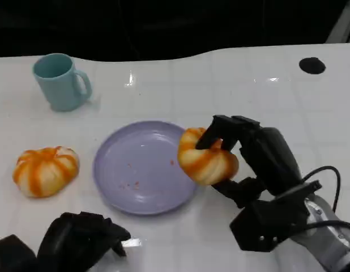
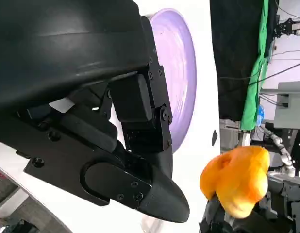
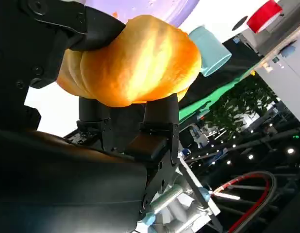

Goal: Grasp the bread from the table and place it into the plate.

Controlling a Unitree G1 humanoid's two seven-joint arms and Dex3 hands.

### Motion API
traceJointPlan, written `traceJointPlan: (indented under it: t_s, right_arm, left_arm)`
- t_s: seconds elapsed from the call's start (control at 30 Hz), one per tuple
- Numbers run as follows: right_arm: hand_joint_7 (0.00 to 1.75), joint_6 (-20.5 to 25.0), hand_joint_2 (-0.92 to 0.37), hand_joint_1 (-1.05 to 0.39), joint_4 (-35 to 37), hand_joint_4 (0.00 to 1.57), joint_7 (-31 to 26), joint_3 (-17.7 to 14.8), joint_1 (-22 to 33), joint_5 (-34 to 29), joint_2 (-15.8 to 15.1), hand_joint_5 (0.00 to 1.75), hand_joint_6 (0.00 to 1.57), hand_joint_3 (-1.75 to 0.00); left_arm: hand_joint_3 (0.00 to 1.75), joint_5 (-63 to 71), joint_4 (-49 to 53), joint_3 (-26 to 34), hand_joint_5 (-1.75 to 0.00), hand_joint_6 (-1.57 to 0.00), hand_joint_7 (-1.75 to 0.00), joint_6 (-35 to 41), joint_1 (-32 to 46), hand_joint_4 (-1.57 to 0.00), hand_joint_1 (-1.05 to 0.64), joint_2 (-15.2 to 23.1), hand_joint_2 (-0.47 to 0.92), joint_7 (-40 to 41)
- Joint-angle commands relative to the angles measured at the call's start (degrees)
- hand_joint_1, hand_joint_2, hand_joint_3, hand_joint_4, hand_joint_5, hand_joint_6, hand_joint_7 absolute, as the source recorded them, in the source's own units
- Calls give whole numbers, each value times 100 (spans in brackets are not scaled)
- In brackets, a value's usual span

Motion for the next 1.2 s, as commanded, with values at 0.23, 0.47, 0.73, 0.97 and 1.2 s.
traceJointPlan:
  t_s: [0.23,0.47,0.73,0.97,1.2]
  right_arm:
    - [155,-46,-18,-8,590,101,-353,301,-532,-275,402,175,88,-159]
    - [160,-210,-21,-10,1239,99,-760,518,-890,-408,681,175,85,-155]
    - [166,-296,-30,-12,2125,98,-1357,759,-1401,-597,1030,175,81,-147]
    - [135,-159,-36,-11,2535,89,-1430,888,-1679,-656,1210,163,86,-134]
    - [33,524,-59,-24,2404,53,-1132,1112,-1757,-890,1134,100,76,-71]
  left_arm:
    - [0,32,6,13,-163,-157,-23,-30,76,-82,-105,50,85,35]
    - [0,23,-21,-2,-163,-157,-23,-6,95,-82,-105,29,84,29]
    - [0,42,-38,-25,-164,-157,-24,-46,142,-82,-105,18,84,21]
    - [0,10,-1,-30,-163,-157,-23,-69,131,-83,-105,19,83,-35]
    - [0,42,-15,-40,-162,-157,-24,-58,126,-84,-105,9,83,28]
